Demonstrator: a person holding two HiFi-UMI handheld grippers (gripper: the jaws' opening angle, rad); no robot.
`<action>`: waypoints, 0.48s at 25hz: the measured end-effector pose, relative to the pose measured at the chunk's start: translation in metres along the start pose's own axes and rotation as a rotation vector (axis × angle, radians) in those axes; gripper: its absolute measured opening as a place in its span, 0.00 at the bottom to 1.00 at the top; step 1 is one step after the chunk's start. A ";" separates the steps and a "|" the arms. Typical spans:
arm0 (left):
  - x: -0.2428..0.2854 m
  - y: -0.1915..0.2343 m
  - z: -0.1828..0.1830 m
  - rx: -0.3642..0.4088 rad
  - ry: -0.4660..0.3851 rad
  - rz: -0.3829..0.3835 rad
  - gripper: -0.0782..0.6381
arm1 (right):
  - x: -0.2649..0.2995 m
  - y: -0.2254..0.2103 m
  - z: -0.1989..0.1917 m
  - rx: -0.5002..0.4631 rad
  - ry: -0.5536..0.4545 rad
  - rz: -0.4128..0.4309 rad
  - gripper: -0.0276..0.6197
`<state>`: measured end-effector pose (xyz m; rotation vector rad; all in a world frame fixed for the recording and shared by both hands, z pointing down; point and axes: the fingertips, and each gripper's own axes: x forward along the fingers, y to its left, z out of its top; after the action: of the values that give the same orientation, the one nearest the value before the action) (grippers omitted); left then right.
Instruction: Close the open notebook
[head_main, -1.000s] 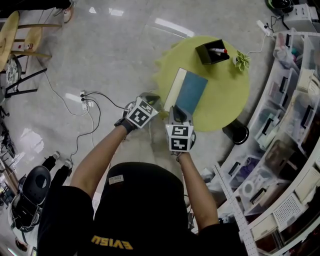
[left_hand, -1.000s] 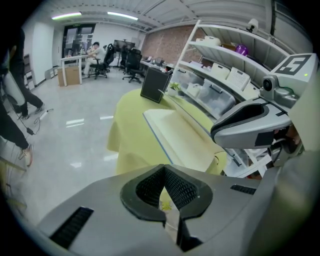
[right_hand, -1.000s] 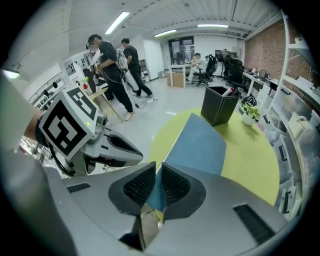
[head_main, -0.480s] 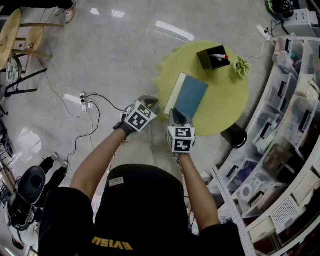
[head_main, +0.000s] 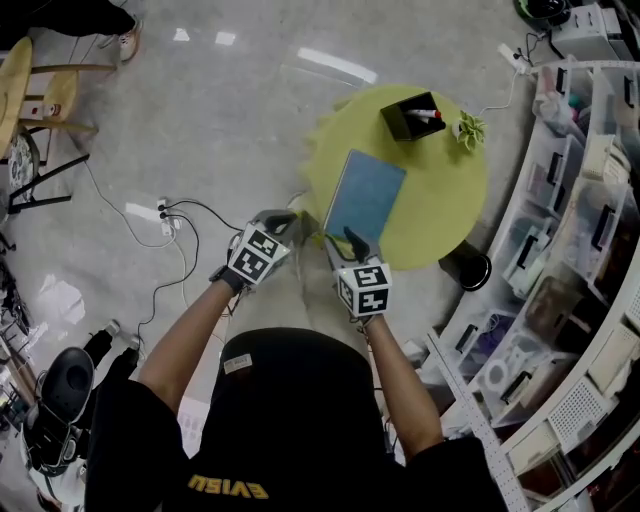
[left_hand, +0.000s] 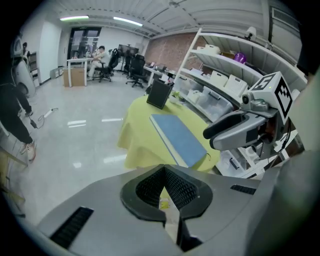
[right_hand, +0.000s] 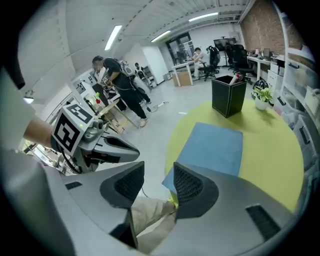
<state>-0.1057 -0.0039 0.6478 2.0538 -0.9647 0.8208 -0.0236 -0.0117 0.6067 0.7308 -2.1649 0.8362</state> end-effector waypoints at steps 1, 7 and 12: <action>-0.008 -0.004 0.000 0.008 -0.001 -0.006 0.12 | -0.007 0.001 0.001 -0.001 0.001 -0.005 0.32; -0.070 -0.040 0.018 0.107 -0.033 -0.030 0.12 | -0.066 0.006 0.017 0.018 -0.047 -0.049 0.32; -0.107 -0.047 0.060 0.202 -0.092 -0.005 0.12 | -0.107 0.002 0.042 0.039 -0.129 -0.057 0.32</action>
<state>-0.1085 0.0091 0.5169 2.2827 -0.9591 0.8575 0.0233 -0.0147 0.5016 0.8840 -2.2353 0.8241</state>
